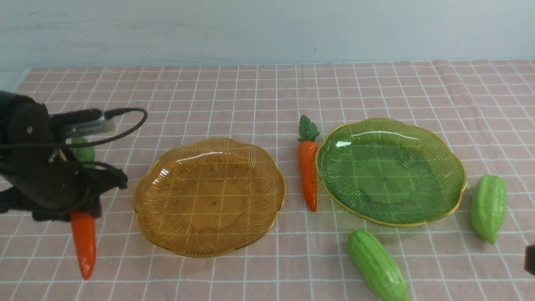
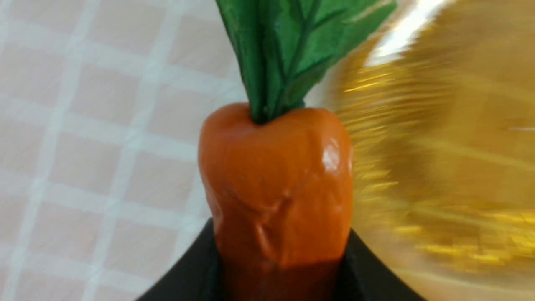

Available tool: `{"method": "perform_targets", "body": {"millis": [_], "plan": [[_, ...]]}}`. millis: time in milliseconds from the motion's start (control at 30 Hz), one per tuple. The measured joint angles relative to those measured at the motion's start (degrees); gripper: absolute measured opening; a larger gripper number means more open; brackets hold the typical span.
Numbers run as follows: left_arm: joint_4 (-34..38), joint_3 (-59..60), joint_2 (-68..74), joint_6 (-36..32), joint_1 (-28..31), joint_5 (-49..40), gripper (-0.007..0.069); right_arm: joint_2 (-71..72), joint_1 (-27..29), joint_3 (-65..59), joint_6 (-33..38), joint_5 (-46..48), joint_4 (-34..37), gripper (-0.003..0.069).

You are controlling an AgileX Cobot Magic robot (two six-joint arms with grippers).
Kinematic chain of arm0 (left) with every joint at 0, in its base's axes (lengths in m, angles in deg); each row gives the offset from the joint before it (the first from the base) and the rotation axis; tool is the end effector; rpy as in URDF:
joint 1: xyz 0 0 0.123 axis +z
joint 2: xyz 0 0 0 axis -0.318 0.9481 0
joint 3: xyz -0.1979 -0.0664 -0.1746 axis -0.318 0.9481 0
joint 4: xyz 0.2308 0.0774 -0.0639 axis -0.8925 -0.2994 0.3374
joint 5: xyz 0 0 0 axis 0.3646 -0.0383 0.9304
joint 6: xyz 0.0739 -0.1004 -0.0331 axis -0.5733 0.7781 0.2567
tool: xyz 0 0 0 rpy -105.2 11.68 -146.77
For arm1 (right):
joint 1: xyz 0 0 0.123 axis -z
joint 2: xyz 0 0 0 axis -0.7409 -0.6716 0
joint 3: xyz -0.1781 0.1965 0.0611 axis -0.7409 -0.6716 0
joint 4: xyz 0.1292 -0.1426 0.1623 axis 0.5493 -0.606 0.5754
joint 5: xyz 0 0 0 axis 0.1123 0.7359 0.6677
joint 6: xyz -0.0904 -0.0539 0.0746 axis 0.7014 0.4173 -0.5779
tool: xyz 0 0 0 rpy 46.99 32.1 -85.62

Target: Put different types of vegetables on the plate.

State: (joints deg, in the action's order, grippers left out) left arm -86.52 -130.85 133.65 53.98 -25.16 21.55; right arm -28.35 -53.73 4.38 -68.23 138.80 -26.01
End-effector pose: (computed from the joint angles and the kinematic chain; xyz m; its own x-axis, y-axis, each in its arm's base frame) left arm 0.3019 -0.0263 0.1983 -0.8938 -0.2819 -0.3487 -0.2726 0.9591 -0.0767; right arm 0.1128 0.0658 0.2887 -0.7584 0.0432 -0.6503 -0.2844 0.8759 0.3899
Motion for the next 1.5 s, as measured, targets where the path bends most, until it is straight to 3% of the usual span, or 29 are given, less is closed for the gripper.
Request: {"method": "perform_targets", "body": {"millis": [167, 300, 500, 600, 700, 767, 833, 967, 1133, 1167, 1233, 1267, 1300, 1333, 1500], "plan": [[8.1, -3.4, -1.0, -9.9, -4.2, 5.4, 0.023, -7.8, 0.0, 3.1, 2.5, 1.7, -1.1, -0.0017], [14.2, -5.2, 1.2, -20.8, -9.0, 12.1, 0.023, -16.4, -0.1, 3.8, 8.3, 2.4, 3.2, -0.0012], [15.0, -8.8, 7.9, -24.0, -10.1, 13.0, 0.026, -26.4, -3.1, 3.8, 13.2, 0.9, 2.5, -0.0003], [14.9, -11.6, 12.6, -24.2, -10.1, 10.6, 0.0334, -32.9, -8.5, 3.8, 12.5, -3.8, -0.8, 0.0036], [14.5, -12.9, 14.3, -24.2, -10.1, 8.7, 0.0418, -36.9, -12.2, 4.1, 9.7, -7.6, -3.8, 0.0098], [13.9, -13.8, 15.2, -24.2, -10.1, 6.9, 0.0524, -40.4, -15.0, 4.5, 6.4, -10.7, -6.5, 0.0178], [13.8, -14.3, 15.2, -24.2, -10.1, 6.7, 0.0559, -42.1, -16.1, 4.9, 4.0, -11.9, -7.4, 0.024], [14.3, -16.4, 15.1, -24.2, -10.1, 4.5, 0.0572, -48.6, -19.2, 5.9, 0.0, -15.3, -9.5, 0.0449], [19.7, -20.0, 13.9, -26.2, -10.1, -1.9, 0.0401, -56.4, -21.2, 8.4, -0.6, -19.5, -11.7, 0.0606], [21.9, -20.7, 13.6, -27.5, -10.1, -3.3, 0.032, -57.8, -21.2, 8.9, -0.7, -20.0, -11.8, 0.061], [26.3, -21.5, 13.1, -30.3, -10.1, -5.9, 0.0178, -60.2, -21.2, 10.1, -1.5, -20.4, -12.1, 0.0591], [30.4, -21.9, 12.8, -33.2, -10.1, -7.4, 0.0074, -62.0, -21.2, 10.7, -2.8, -20.5, -12.2, 0.0552], [34.2, -21.9, 12.6, -36.0, -10.1, -8.0, 0.0033, -63.6, -21.2, 11.3, -4.3, -20.2, -12.2, 0.0478], [36.8, -21.9, 12.5, -38.2, -10.2, -8.4, 0.0013, -64.2, -21.2, 12.0, -4.8, -19.3, -12.2, 0.0427], [40.0, -21.9, 12.4, -42.1, -12.3, -8.4, -0.0003, -60.3, -21.2, 13.4, -4.2, -9.3, -12.4, 0.0435]]}}
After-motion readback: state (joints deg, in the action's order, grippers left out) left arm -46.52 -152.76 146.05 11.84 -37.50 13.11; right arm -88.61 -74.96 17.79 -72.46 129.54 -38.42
